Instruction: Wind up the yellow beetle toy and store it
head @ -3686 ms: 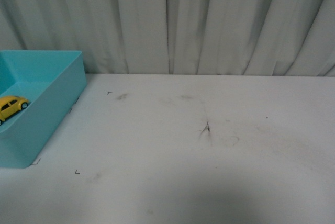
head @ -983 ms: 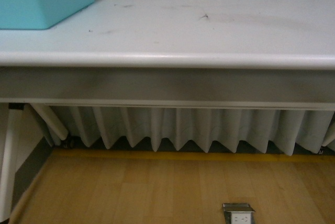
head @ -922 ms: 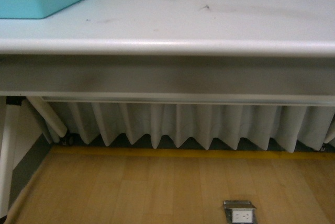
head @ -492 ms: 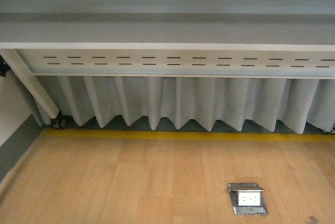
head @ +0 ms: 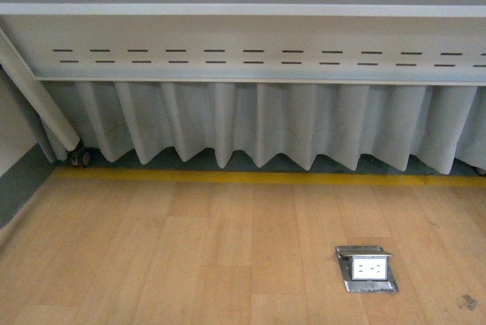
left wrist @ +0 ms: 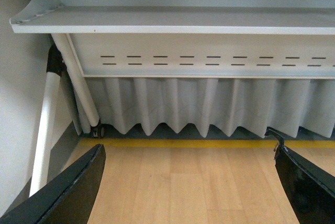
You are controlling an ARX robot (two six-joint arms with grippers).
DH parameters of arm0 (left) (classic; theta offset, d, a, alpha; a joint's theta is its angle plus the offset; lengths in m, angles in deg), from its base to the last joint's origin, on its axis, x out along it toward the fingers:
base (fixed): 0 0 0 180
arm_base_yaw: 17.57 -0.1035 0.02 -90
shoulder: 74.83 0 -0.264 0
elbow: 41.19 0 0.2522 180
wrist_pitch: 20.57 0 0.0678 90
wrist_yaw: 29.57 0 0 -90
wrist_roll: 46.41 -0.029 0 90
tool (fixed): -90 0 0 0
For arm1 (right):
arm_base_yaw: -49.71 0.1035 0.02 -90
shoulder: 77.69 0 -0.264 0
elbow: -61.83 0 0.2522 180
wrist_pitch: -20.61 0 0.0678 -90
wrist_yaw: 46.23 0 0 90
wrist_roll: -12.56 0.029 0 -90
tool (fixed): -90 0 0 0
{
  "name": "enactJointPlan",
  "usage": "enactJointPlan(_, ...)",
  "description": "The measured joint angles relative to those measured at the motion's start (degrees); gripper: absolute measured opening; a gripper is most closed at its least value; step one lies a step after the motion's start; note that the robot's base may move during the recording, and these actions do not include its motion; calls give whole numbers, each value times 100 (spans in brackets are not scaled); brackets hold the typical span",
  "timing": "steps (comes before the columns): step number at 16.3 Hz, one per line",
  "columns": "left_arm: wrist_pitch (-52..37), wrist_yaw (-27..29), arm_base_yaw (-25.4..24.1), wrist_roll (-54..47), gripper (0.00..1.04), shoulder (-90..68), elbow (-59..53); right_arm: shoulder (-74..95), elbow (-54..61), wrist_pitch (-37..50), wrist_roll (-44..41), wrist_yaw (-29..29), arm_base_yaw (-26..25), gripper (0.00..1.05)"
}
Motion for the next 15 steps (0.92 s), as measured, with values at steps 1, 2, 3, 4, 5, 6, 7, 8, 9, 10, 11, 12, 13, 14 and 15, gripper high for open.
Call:
enactJointPlan(1,-2,-2,0,0,98,0,0,0,0,-2,2,0,0,98)
enactJointPlan(2,-2,-2,0,0,98,0,0,0,0,0,0,0,0,98)
enactJointPlan(3,-7,-2,0,0,98,0,0,0,0,2,0,0,0,98)
enactJointPlan(4,-7,-2,0,0,98,0,0,0,0,2,0,0,0,98)
enactJointPlan(5,-7,-2,0,0,98,0,0,0,0,2,0,0,0,98)
enactJointPlan(6,-7,-2,0,0,98,0,0,0,0,2,0,0,0,98)
enactJointPlan(7,-7,-2,0,0,98,0,0,0,0,2,0,0,0,98)
enactJointPlan(8,-7,-2,0,0,98,0,0,0,0,2,0,0,0,98)
enactJointPlan(9,-7,-2,0,0,98,0,0,0,0,2,0,0,0,98)
enactJointPlan(10,-7,-2,0,0,98,0,0,0,0,2,0,0,0,98)
enactJointPlan(11,-7,-2,0,0,98,0,0,0,0,2,0,0,0,98)
enactJointPlan(12,-7,-2,0,0,98,0,0,0,0,2,0,0,0,98)
enactJointPlan(13,-7,-2,0,0,98,0,0,0,0,2,0,0,0,98)
enactJointPlan(14,-7,-2,0,0,98,0,0,0,0,2,0,0,0,98)
enactJointPlan(15,-7,-2,0,0,98,0,0,0,0,2,0,0,0,98)
